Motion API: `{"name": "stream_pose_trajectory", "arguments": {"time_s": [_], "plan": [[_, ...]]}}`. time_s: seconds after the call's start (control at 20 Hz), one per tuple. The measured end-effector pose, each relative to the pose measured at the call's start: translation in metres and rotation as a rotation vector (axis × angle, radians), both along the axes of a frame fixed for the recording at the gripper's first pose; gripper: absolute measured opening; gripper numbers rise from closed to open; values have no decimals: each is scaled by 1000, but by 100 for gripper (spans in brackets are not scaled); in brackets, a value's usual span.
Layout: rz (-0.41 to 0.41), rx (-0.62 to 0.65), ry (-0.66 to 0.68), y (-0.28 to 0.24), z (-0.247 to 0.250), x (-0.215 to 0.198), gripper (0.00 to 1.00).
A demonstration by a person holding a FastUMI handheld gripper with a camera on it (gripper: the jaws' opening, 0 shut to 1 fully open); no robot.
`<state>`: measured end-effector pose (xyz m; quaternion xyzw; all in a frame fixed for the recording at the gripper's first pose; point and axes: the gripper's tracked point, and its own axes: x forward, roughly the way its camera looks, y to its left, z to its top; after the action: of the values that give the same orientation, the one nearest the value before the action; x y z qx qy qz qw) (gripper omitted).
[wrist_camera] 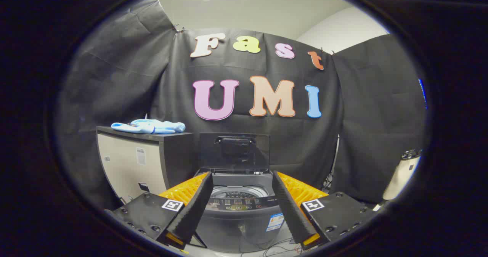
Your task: Put the clothes into the washing machine and then close the washing machine lid.
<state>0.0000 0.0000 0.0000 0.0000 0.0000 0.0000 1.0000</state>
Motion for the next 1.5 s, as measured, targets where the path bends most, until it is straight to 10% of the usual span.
{"name": "stream_pose_trajectory", "arguments": {"time_s": [0.75,1.5], "plan": [[8,61,21,13,8,6,96],[147,0,75,164,135,96,94]]}}
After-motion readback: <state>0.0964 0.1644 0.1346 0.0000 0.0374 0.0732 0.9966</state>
